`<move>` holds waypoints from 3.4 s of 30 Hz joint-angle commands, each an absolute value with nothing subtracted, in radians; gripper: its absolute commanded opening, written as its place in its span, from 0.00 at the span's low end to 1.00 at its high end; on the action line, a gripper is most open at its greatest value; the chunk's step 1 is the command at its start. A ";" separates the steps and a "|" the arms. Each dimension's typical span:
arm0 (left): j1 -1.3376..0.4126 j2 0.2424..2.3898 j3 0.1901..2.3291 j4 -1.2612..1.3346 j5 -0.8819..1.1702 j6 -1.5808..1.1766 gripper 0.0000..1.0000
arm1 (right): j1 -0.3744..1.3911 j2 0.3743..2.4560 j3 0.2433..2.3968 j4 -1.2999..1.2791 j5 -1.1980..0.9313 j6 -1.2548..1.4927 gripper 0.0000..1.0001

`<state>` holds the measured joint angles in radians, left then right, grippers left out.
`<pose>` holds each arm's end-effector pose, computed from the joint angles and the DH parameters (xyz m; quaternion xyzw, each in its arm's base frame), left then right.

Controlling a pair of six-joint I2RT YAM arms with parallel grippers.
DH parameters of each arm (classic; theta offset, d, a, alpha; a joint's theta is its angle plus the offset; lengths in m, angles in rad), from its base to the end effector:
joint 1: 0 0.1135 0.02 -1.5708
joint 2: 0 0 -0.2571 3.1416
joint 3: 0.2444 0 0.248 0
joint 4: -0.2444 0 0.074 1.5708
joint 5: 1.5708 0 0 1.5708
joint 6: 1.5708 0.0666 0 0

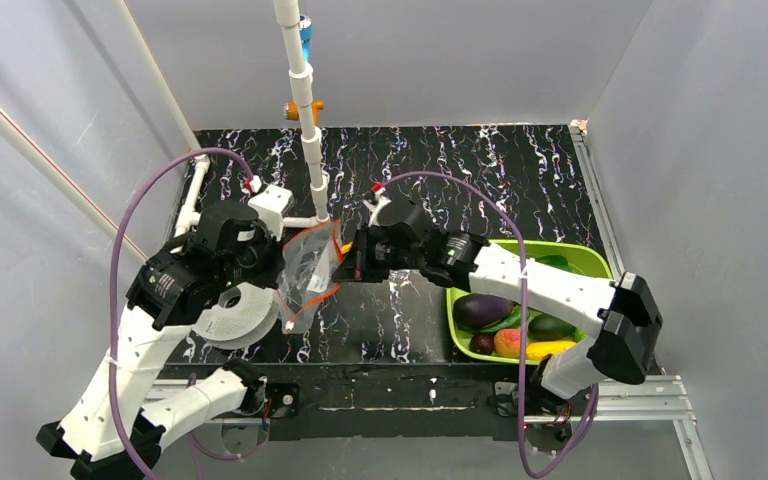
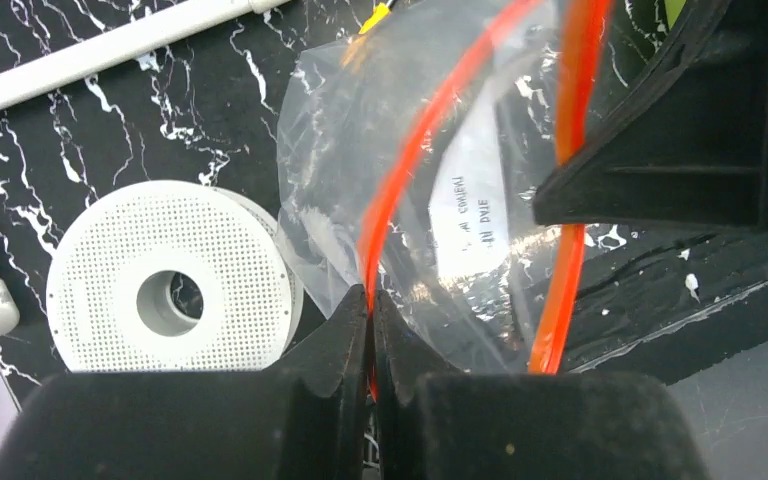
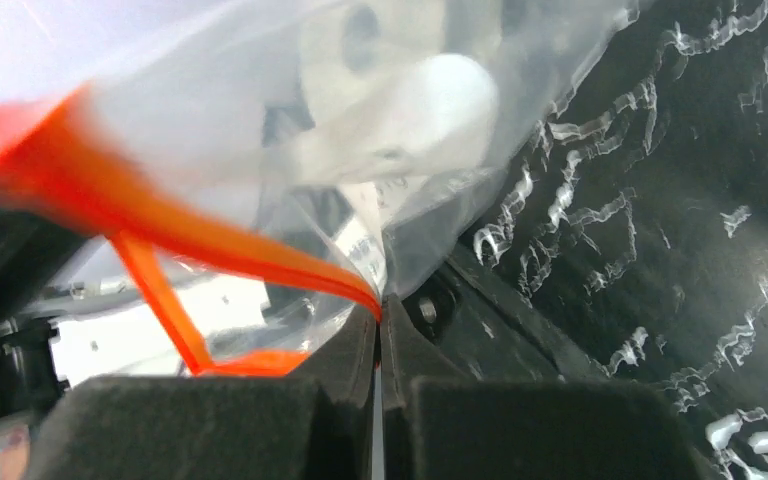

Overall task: Place the food in the zip-top bag and seal the zipper
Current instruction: Open the zipper of the food storage bag at the center of the board, then pick up the fake vegetable from the bin.

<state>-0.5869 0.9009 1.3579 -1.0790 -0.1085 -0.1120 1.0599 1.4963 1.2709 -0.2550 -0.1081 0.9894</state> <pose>0.1404 -0.0847 0.3934 0.1849 0.8692 -0.1109 0.4451 0.1762 0.3290 0.3098 -0.0581 0.8523 0.4665 0.2295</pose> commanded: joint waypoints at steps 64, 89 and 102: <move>-0.595 1.114 0.944 -0.491 0.157 -0.055 0.00 | 0.962 1.202 1.101 -0.526 0.100 0.635 0.83; -0.595 1.122 0.962 -0.508 0.165 -0.057 0.00 | 0.730 0.686 0.637 -0.896 0.419 1.699 0.98; -0.595 1.122 0.961 -0.515 0.152 -0.052 0.00 | 0.715 0.896 0.678 -0.867 0.378 1.761 0.98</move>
<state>-0.5930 1.1423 0.9268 -0.4950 0.1625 -0.0559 0.7253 0.8674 0.6521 -0.9200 0.3772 1.7083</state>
